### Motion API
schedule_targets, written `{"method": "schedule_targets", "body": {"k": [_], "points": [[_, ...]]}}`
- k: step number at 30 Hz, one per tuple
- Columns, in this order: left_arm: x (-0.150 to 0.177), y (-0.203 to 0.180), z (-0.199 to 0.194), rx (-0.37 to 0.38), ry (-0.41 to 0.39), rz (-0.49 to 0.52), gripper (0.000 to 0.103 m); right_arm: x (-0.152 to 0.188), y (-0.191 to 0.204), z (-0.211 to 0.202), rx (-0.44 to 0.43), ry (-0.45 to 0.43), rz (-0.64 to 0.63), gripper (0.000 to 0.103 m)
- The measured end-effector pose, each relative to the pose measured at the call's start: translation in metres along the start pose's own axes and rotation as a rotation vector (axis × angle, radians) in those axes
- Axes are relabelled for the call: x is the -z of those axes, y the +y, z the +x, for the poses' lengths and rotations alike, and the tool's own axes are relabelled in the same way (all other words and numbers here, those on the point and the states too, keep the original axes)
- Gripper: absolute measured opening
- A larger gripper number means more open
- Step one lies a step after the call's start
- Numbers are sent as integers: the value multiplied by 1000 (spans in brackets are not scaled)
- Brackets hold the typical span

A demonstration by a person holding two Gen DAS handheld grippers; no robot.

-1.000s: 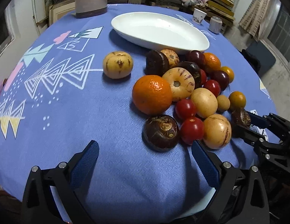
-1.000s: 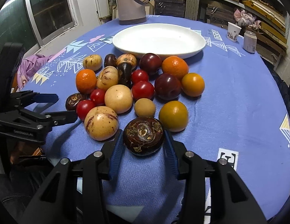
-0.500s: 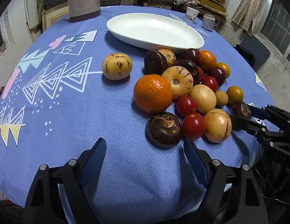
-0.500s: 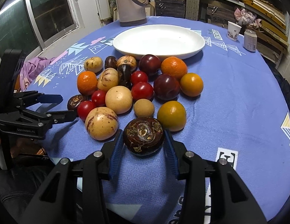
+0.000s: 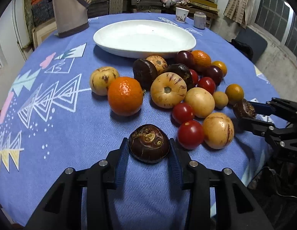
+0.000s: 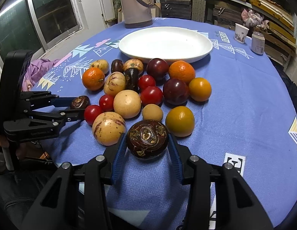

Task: Organize fruits
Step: 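Grasp a dark brown round fruit with the right gripper while the left gripper grasps another, then carry both dark brown fruits onto the white plate and open both grippers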

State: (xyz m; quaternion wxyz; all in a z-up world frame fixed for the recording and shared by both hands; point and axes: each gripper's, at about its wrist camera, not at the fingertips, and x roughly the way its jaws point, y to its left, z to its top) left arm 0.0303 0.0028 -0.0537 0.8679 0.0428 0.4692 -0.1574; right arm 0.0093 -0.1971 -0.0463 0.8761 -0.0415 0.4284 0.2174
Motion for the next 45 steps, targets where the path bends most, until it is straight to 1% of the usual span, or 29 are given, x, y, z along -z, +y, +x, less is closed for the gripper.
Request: {"method": "schedule_targets", "body": {"k": [4, 6, 7, 9, 11, 13, 16, 18, 19, 21, 24, 26, 30, 32, 35, 36, 37, 38, 39, 40, 41, 42, 45], "points": [[0, -1, -7, -6, 0, 5, 42, -3, -3, -6, -26, -6, 16, 43], [-3, -4, -17, 4, -23, 22, 42, -10, -7, -14, -53, -26, 28, 43], [-7, -7, -24, 8, -47, 37, 42, -14, -9, -18, -62, -34, 32, 43], [-14, -10, -35, 25, -81, 57, 42, -28, -13, -31, -73, -76, 31, 43], [-32, -12, -42, 28, -104, 83, 42, -42, -14, -38, -71, -99, 17, 43], [-51, -14, -43, 16, -110, 108, 42, -65, -15, -44, -41, -134, -23, 43], [-93, -13, -36, -41, -151, 131, 42, -99, -20, -38, 16, -147, -78, 43], [-120, -7, -25, -45, -148, 120, 42, -120, -26, -24, 46, -134, -115, 43], [-133, -4, -17, -47, -146, 106, 42, -133, -32, -10, 56, -114, -120, 43], [-166, 10, 10, -72, -122, 60, 42, -152, -46, 19, 78, -65, -117, 43], [-197, 28, 46, -98, -75, 6, 42, -175, -67, 67, 95, 10, -81, 43], [-211, 35, 67, -96, -52, -7, 42, -185, -76, 89, 83, 34, -56, 43], [-224, 46, 93, -92, -10, -31, 42, -205, -90, 126, 59, 74, -14, 43], [-227, 48, 100, -64, -2, -40, 42, -210, -92, 135, 59, 77, -8, 43], [-228, 50, 109, -70, 8, -64, 42, -216, -97, 145, 49, 87, 17, 43], [-228, 51, 110, -66, 10, -71, 44, -217, -99, 148, 47, 92, 26, 44], [-227, 52, 110, -60, 7, -80, 54, -217, -100, 149, 48, 92, 31, 45], [-226, 52, 108, -69, -8, -87, 63, -216, -102, 147, 47, 82, 39, 53], [-225, 52, 103, -91, -27, -91, 80, -215, -103, 143, 49, 68, 50, 64], [-223, 51, 99, -104, -44, -91, 83, -214, -105, 135, 52, 45, 65, 70], [-221, 49, 91, -102, -69, -82, 83, -213, -105, 127, 54, 23, 75, 80], [-218, 47, 84, -87, -81, -68, 85, -212, -106, 119, 56, 6, 77, 84], [-211, 43, 66, -64, -80, -40, 92, -200, -102, 86, 85, -45, 70, 89]]}}
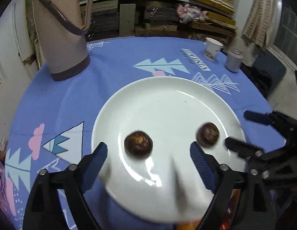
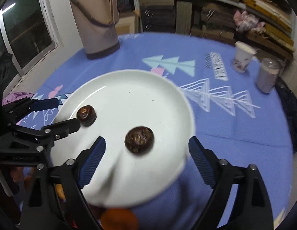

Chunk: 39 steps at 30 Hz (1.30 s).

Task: Organize fruits
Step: 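Carry both dark brown fruits onto the white plate and open both grippers, then grasp the tangerine with the left gripper while the right gripper grasps a yellow-orange fruit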

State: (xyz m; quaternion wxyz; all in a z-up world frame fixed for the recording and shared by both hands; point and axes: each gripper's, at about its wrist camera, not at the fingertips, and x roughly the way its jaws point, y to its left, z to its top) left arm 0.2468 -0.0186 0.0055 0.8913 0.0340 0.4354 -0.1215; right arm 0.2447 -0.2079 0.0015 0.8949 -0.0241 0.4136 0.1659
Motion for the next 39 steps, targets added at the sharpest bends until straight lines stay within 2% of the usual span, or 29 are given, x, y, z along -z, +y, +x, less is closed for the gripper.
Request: {"method": "schedule_targets", "body": {"k": [3, 7, 11, 13, 15, 19, 23, 30, 32, 33, 37, 39], "points": [[14, 3, -23, 24, -7, 2, 93, 25, 5, -44, 11, -73, -36, 97], [43, 10, -48, 53, 5, -38, 97, 64, 15, -84, 27, -92, -98, 99], [81, 16, -76, 56, -5, -48, 97, 108, 20, -109, 30, -90, -58, 98], [102, 18, -89, 40, -27, -55, 99, 129, 20, -121, 37, -120, -15, 98], [118, 19, -93, 20, -22, -60, 99, 145, 22, -128, 28, -135, 0, 98], [146, 16, -99, -4, -1, -37, 99, 168, 27, -127, 47, -93, 7, 98], [168, 18, -93, 8, 17, -39, 99, 183, 33, -124, 30, -61, -4, 98], [175, 24, -71, 10, 43, -53, 99, 185, 33, -120, 16, -55, 11, 98], [175, 24, -66, 10, 49, -53, 92, 185, 33, -117, 25, -49, 6, 98], [176, 25, -63, 16, 59, -50, 80, 186, 34, -114, 39, -43, -1, 98], [178, 21, -62, -24, 44, -8, 54, 188, 39, -108, 71, -30, -34, 98], [178, 21, -63, -3, 40, -7, 46, 188, 42, -104, 84, -25, -47, 98]]}}
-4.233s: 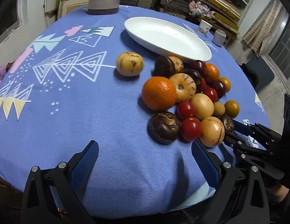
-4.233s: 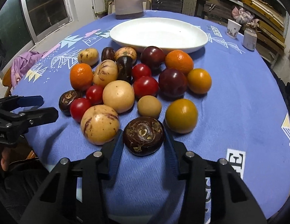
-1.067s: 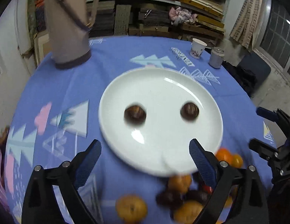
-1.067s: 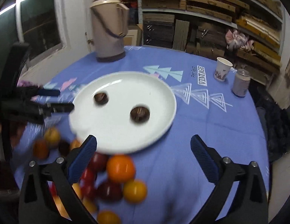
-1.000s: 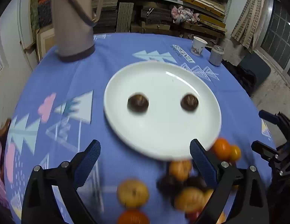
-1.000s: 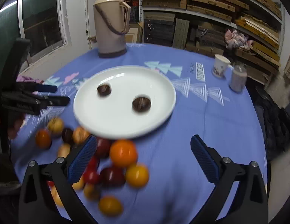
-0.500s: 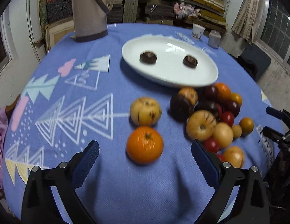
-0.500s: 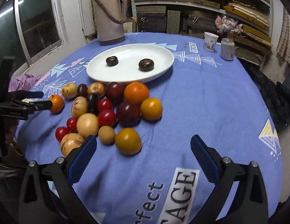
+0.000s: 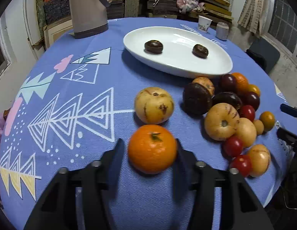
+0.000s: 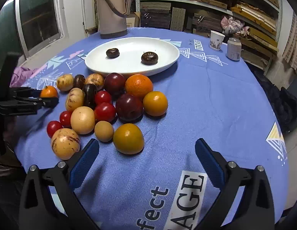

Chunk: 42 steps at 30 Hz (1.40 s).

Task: Organize fruits
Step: 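Grasp the tangerine with the left gripper while the right gripper grasps a yellow-orange fruit, then lower the tangerine and yellow-orange fruit onto the white plate, opening both grippers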

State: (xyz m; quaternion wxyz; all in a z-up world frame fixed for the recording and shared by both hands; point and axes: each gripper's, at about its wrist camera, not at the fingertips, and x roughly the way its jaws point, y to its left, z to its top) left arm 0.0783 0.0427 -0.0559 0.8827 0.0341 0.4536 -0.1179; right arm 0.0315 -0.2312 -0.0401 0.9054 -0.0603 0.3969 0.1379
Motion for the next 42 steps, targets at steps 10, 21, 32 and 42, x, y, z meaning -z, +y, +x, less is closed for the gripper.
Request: {"method": "schedule_targets", "body": {"k": [10, 21, 32, 42], "points": [[3, -1, -1, 6, -12, -7, 46, -6, 13, 35, -18, 78, -28, 38], [4, 0, -2, 14, -17, -11, 45, -10, 6, 32, -87, 60, 16, 34], [2, -4, -21, 12, -47, 1, 45, -13, 1, 6, -114, 17, 30, 34], [-29, -21, -51, 41, -98, 48, 45, -45, 3, -22, -151, -44, -7, 35]]}}
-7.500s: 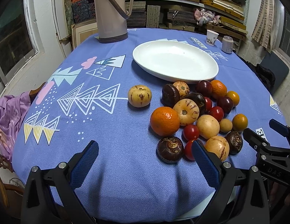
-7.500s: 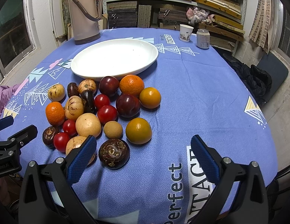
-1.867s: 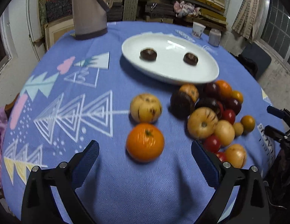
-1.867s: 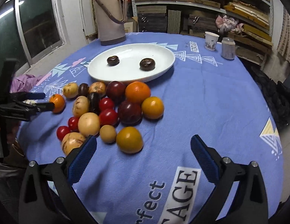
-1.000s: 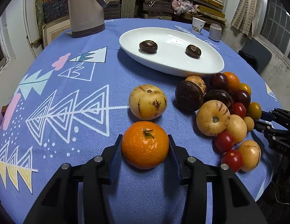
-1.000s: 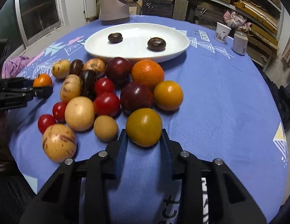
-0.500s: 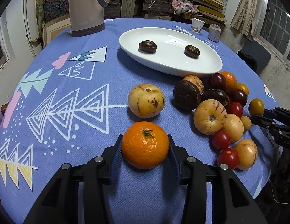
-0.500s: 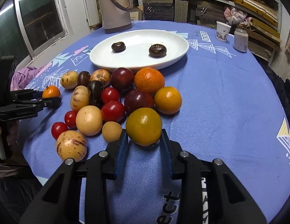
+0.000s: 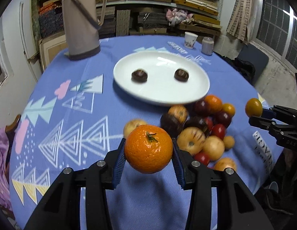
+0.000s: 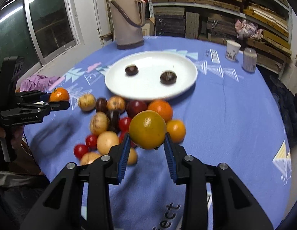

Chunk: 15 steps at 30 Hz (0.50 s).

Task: Organize fruits
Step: 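Lower the tangerine and yellow-orange fruit onto the white plate, opening both grippers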

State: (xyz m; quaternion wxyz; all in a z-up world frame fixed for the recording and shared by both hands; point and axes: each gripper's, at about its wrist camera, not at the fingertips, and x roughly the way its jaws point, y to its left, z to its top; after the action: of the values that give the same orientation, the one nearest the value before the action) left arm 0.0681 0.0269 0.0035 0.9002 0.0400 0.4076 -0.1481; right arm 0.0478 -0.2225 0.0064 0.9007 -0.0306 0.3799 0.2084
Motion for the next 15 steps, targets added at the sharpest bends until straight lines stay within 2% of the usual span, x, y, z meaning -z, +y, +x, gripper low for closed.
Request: {"method": "schedule_targets", "body": {"k": [7, 12, 15], "points": [[-50, 1, 15, 6, -26, -23, 45, -48, -5, 17, 0, -14, -36, 35], [-88, 6, 52, -9, -11, -39, 45, -82, -17, 62, -19, 48, -25, 35], [-100, 11, 83, -27, 39, -62, 45, -93, -24, 94, -18, 99, -4, 35]]}}
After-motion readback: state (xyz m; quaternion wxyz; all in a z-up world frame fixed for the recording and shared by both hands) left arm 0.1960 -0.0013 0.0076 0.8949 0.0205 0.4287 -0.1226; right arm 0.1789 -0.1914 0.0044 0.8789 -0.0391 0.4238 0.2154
